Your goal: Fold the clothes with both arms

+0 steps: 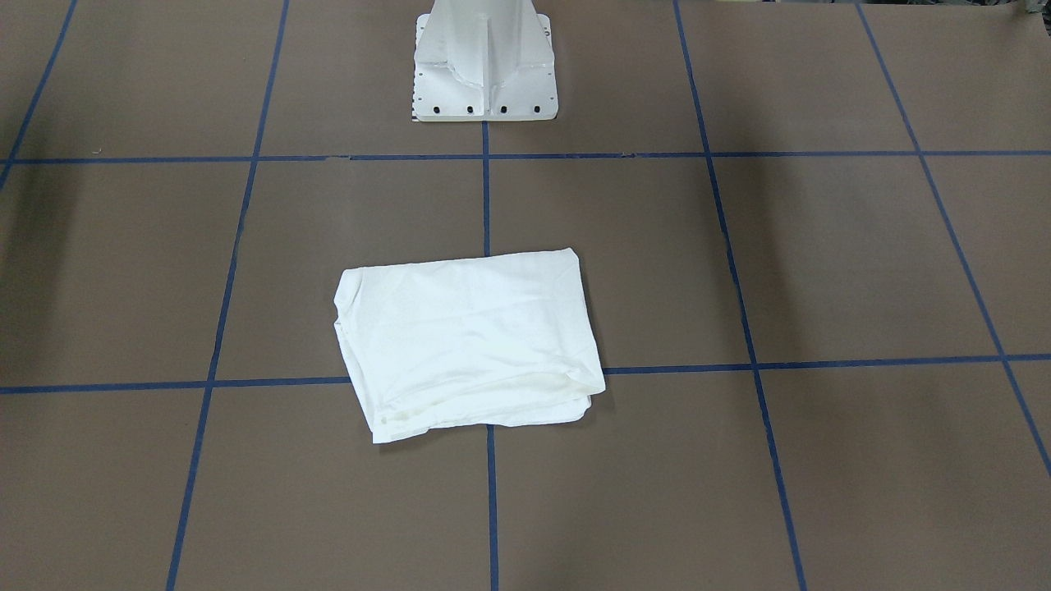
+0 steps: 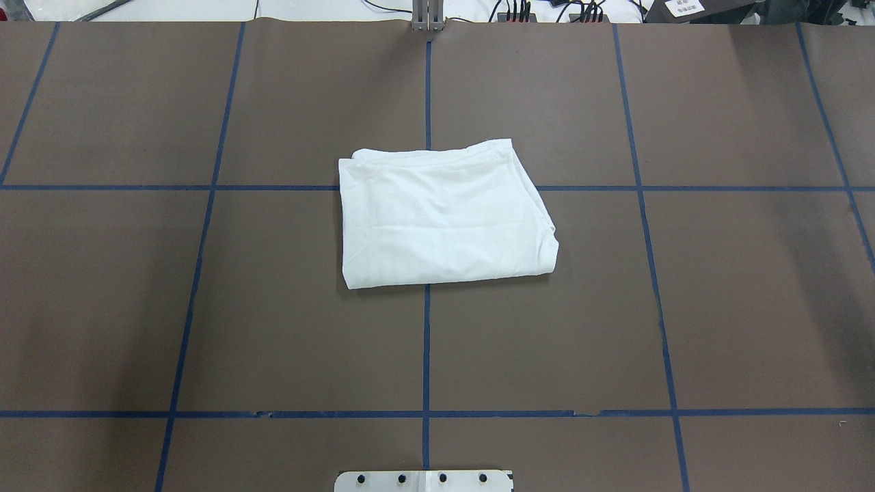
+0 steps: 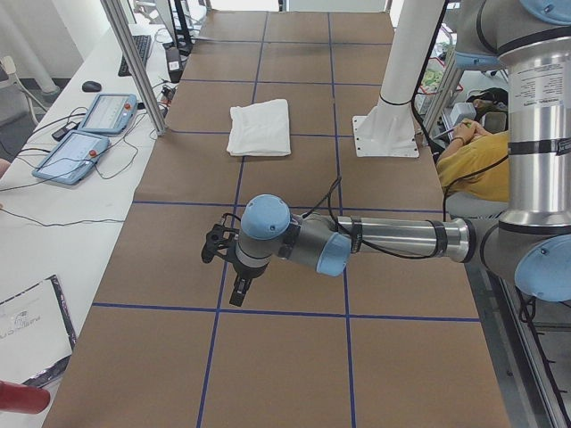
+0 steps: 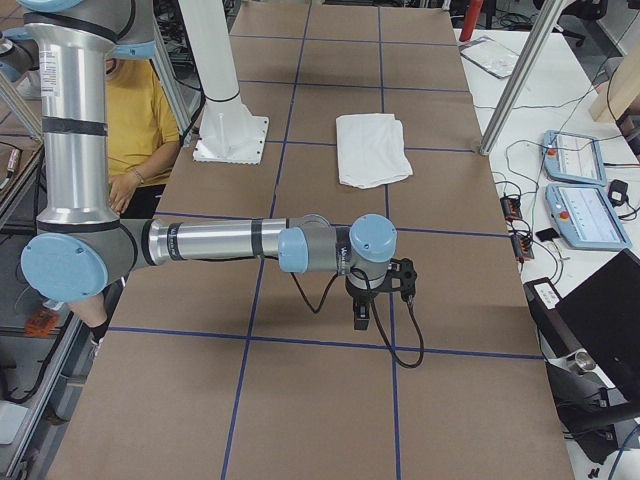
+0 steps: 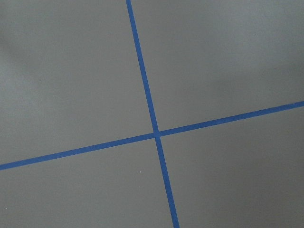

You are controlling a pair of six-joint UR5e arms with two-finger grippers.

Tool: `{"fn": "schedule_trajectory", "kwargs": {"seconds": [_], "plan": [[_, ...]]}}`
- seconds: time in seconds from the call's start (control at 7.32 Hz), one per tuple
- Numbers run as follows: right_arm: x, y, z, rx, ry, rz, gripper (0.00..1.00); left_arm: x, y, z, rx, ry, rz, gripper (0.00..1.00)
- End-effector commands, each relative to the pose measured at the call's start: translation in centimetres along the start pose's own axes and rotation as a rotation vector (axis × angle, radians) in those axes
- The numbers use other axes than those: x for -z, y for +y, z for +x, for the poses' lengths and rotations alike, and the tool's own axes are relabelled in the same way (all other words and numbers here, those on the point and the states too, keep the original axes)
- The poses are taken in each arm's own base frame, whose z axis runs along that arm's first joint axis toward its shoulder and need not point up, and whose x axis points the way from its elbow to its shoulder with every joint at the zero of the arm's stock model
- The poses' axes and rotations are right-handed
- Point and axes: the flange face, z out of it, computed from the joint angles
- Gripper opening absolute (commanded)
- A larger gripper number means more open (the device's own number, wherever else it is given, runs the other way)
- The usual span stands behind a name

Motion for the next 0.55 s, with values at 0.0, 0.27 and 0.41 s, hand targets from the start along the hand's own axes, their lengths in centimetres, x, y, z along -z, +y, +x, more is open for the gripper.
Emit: {"fn": "schedule_trajectory", "kwargs": {"seconds": [0.0, 0.27, 0.41], "plan": [[-0.02, -0.04, 0.04, 0.000, 0.003, 0.001, 1.00, 0.08, -0.49, 0.13, -0.006, -0.004, 0.007, 1.00], [0.03, -0.05, -0.01, 0.001, 0.003, 0.002, 1.00, 0.17, -0.75, 0.21, -0.010, -0.005, 0.010, 1.00], [0.03, -0.05, -0.01, 0.001, 0.003, 0.002, 1.00, 0.37, -1.06, 0.43, -0.014, -0.003, 0.015, 1.00]]}}
